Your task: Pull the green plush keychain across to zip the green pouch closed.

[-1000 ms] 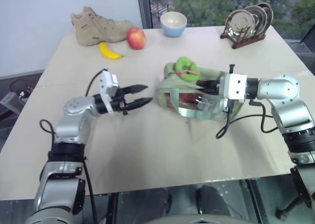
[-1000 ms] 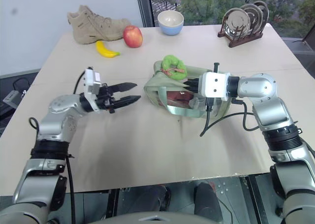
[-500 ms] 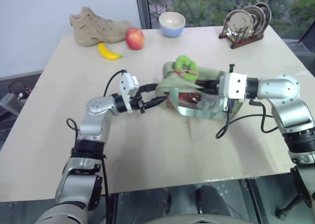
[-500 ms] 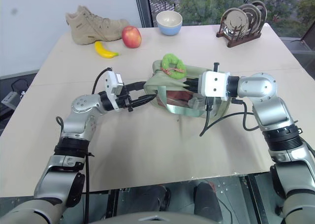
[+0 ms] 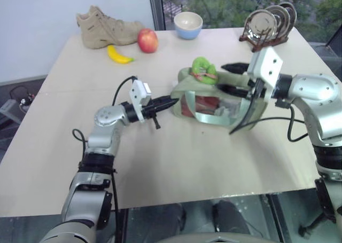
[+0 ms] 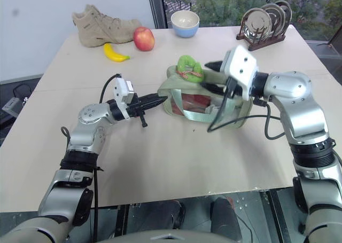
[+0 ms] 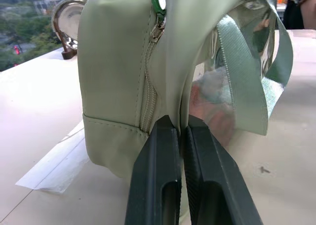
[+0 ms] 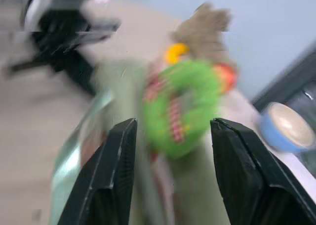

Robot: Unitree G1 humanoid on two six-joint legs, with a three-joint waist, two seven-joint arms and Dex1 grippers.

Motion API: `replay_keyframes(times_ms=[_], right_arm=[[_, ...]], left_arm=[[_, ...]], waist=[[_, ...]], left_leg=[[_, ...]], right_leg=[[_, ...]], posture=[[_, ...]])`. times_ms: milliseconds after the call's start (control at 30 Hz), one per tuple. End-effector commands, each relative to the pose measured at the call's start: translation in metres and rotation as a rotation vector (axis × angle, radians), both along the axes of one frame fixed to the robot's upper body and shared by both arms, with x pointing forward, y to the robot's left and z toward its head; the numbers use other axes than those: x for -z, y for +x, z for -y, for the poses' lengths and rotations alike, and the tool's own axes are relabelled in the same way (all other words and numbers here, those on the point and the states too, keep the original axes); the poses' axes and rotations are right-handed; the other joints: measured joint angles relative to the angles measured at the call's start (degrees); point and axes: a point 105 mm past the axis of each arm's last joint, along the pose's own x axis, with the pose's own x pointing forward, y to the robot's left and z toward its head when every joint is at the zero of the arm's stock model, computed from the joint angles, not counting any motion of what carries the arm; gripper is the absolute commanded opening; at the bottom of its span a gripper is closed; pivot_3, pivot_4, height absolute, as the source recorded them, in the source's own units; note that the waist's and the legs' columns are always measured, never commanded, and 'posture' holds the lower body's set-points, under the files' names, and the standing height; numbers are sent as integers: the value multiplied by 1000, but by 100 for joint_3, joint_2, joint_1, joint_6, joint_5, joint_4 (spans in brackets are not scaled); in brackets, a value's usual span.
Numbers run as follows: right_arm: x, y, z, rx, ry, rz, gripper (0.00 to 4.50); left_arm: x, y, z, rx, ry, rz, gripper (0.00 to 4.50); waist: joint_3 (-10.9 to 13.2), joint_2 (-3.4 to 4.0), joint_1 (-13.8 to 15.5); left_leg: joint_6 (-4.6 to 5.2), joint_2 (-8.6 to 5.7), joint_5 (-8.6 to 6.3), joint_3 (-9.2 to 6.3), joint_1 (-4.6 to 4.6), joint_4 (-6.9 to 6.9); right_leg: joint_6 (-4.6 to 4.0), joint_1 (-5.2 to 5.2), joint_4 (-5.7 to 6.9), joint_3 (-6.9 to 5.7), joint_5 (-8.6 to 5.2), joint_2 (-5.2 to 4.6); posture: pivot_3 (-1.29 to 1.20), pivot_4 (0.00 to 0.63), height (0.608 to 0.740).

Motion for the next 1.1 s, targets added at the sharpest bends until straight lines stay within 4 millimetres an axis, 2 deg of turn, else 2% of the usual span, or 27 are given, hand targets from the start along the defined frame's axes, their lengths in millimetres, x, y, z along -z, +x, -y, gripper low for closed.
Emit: replay_keyframes(times_ms=[33,100,233,400,600,700,800,867,933,1100], right_arm=[[-24,3,-4,103,98,-85,2402],[-24,7,-8,125,118,-149,2402],[-11,24,-9,210,122,-254,2402],[-10,27,-16,194,169,-373,2402],[-3,37,-18,224,155,-412,2402],[-2,38,-19,220,145,-409,1579],[-2,34,-21,188,142,-408,256],[-9,31,-19,168,174,-385,256],[-25,32,-9,168,241,-337,256],[-57,37,29,280,361,-236,256]], left_arm=[[-7,-2,-1,-11,1,50,0],[-7,-2,-1,-11,2,55,0],[-7,-2,2,-10,3,64,0],[-7,-3,2,-14,1,70,0],[-5,-5,5,-18,-3,74,0],[-5,-5,6,-23,-11,73,0],[-5,-4,6,-32,-21,66,0],[-3,-4,6,-42,-26,55,0],[-1,-3,4,-64,-24,42,0],[10,2,-3,-123,12,11,0]], waist=[[0,0,-2],[0,0,-7],[-6,-8,10],[-7,-10,-3],[-8,-12,-10],[-8,-11,-11],[-8,-12,-11],[-8,-12,-13],[-8,-12,-10],[-9,-13,-4]], left_leg=[[0,-1,0,3,0,-1],[0,0,0,5,0,-4],[0,0,0,2,-3,-3],[1,-4,0,5,-10,7],[1,-3,0,5,-12,7],[1,-4,-1,6,-13,8],[1,-3,0,5,-13,8],[1,-4,0,5,-13,8],[1,-4,0,5,-14,7],[1,-5,0,3,-16,8]], right_leg=[[0,-2,-1,0,0,0],[-2,-2,1,6,1,0],[-3,-2,17,7,2,-2],[-3,-7,42,9,2,-9],[-3,-11,46,10,2,-10],[-3,-12,48,11,2,-10],[-3,-12,48,10,2,-10],[-3,-12,48,11,2,-10],[-3,-12,48,9,2,-10],[-3,-12,48,8,2,-10]], posture=[[0,150,740],[0,150,740],[0,150,740],[0,150,740],[0,150,740],[0,150,740],[0,150,740],[0,150,740],[0,150,740],[0,150,740]])
